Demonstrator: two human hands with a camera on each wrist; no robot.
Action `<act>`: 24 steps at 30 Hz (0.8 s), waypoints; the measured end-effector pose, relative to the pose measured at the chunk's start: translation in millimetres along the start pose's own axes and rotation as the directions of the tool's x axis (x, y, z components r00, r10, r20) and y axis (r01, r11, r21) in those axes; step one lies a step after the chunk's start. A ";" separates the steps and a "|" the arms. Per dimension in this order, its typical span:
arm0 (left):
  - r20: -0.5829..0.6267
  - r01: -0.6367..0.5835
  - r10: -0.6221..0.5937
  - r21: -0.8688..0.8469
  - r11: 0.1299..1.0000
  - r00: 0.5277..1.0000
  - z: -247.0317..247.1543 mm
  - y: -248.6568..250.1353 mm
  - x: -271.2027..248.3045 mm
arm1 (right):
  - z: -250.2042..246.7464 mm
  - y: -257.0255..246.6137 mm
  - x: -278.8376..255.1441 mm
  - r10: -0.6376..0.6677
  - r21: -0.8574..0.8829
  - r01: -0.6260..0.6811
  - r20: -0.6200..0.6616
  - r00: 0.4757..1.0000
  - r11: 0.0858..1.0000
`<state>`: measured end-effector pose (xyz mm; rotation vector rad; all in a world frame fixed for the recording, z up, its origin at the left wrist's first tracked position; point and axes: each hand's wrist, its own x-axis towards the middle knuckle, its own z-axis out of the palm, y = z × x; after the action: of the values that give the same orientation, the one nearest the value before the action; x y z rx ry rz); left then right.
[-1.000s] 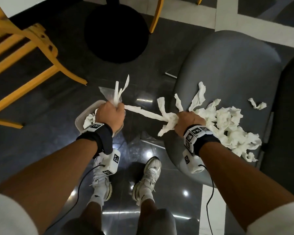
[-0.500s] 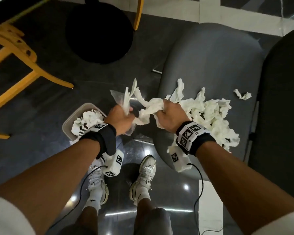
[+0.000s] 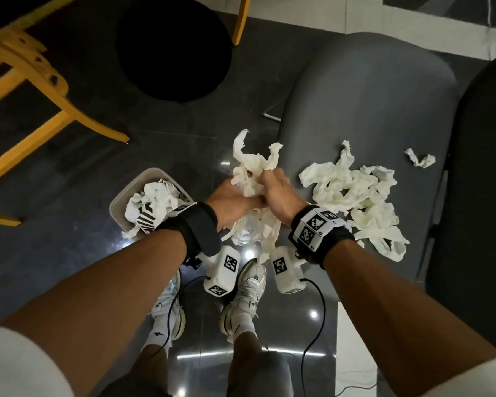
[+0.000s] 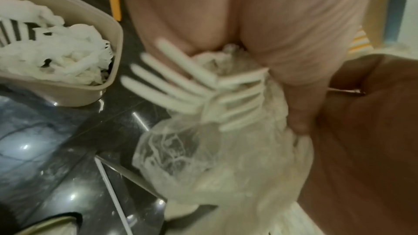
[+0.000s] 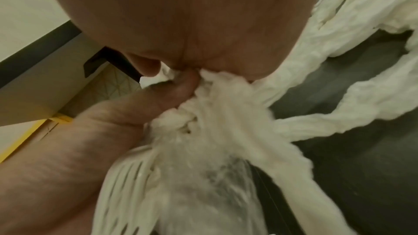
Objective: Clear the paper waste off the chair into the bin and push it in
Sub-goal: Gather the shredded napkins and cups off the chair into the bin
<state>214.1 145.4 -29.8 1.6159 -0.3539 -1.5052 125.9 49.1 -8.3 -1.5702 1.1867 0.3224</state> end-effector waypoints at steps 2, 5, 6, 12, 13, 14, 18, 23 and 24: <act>-0.108 0.027 -0.030 -0.031 0.999 0.994 -4.3 -3.6 2.1 | 3.3 0.8 0.9 -0.033 -0.017 0.034 0.051 0.998 0.999; -0.285 0.060 -0.088 -0.106 0.993 0.954 -20.1 -5.4 0.9 | 6.5 3.3 -1.6 -0.130 -0.175 0.160 0.171 0.977 0.971; -0.332 0.071 -0.107 -0.117 0.991 0.937 -26.0 -3.9 -1.5 | 6.9 4.7 -3.0 -0.164 -0.236 0.202 0.170 0.972 0.951; -0.535 0.052 -0.129 -0.157 0.986 0.835 -82.5 -3.9 -10.7 | 9.5 29.9 10.1 -0.153 -0.818 0.224 0.168 0.974 0.529; -0.560 0.053 -0.130 -0.151 0.987 0.818 -91.3 -5.9 -11.5 | 10.7 31.5 10.7 -0.185 -0.848 0.219 0.145 0.972 0.483; -0.580 0.054 -0.122 -0.133 0.990 0.805 -99.6 -9.7 -11.7 | 12.2 31.9 10.7 -0.230 -0.853 0.200 0.097 0.968 0.482; -0.561 0.077 -0.091 -0.049 0.996 0.823 -117.1 -27.4 -19.7 | 21.9 19.0 10.8 -0.225 -0.737 0.008 -0.197 0.954 0.676; -0.517 0.088 -0.048 0.053 0.995 0.854 -114.4 -40.8 -27.7 | 17.8 5.3 21.5 -0.004 -0.613 -0.224 -0.348 0.937 0.758; -0.532 0.088 -0.056 0.035 0.995 0.845 -114.9 -41.1 -27.9 | 15.2 4.7 23.2 0.052 -0.592 -0.261 -0.345 0.937 0.763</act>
<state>298.3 234.5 -54.9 2.0297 -0.0237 -1.0394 138.4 50.5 -33.5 -2.1678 1.5664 0.6601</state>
